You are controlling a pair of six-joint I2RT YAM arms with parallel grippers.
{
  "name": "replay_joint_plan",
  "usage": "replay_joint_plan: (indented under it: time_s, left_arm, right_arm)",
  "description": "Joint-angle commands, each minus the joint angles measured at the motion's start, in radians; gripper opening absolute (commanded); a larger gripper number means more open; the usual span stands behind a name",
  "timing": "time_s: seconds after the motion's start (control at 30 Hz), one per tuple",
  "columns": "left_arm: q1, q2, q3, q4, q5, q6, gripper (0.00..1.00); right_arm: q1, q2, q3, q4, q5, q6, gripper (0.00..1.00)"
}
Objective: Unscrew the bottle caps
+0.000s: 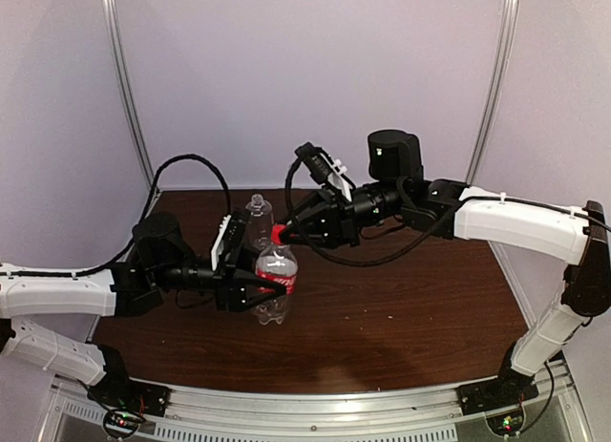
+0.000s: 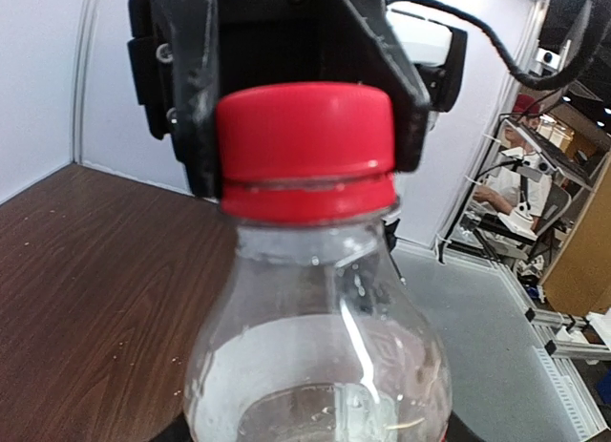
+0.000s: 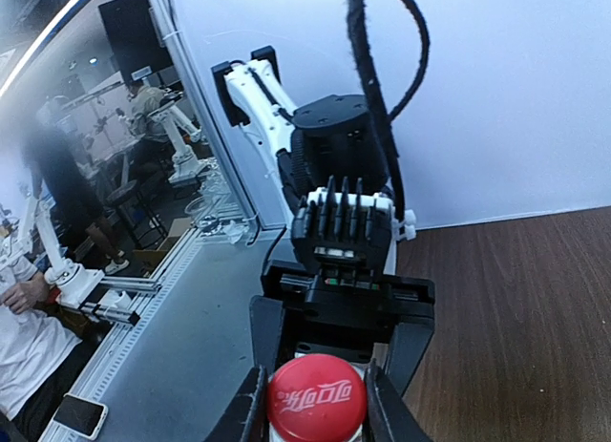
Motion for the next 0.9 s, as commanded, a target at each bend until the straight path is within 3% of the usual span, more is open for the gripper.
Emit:
replay_joint_plan:
  time_s: [0.0,0.17,0.3,0.47,0.67,0.87]
  left_arm:
    - [0.001,-0.025,-0.007,0.153,0.101,-0.010,0.27]
    - [0.001,-0.017,-0.008,0.157,0.098,-0.013,0.28]
    - [0.001,-0.013,-0.005,0.149,0.082,-0.011,0.28]
    - [0.001,-0.017,-0.002,0.118,0.044,-0.004,0.28]
    - [0.001,-0.029,0.018,0.004,-0.100,0.035,0.28]
    - [0.001,-0.012,0.038,-0.046,-0.168,0.045,0.28]
  right_arm:
    - [-0.002,0.012,0.025,-0.019,-0.233,-0.063,0.12]
    - [-0.004,0.007,0.019,-0.008,-0.223,-0.047,0.13]
    - [-0.004,-0.001,0.014,-0.006,-0.162,-0.024,0.20]
    - [-0.004,-0.016,0.028,-0.053,-0.008,0.009,0.41]
    - [-0.001,-0.058,0.024,-0.054,0.104,0.090,0.77]
    - [0.006,-0.104,0.025,-0.068,0.304,0.167,0.86]
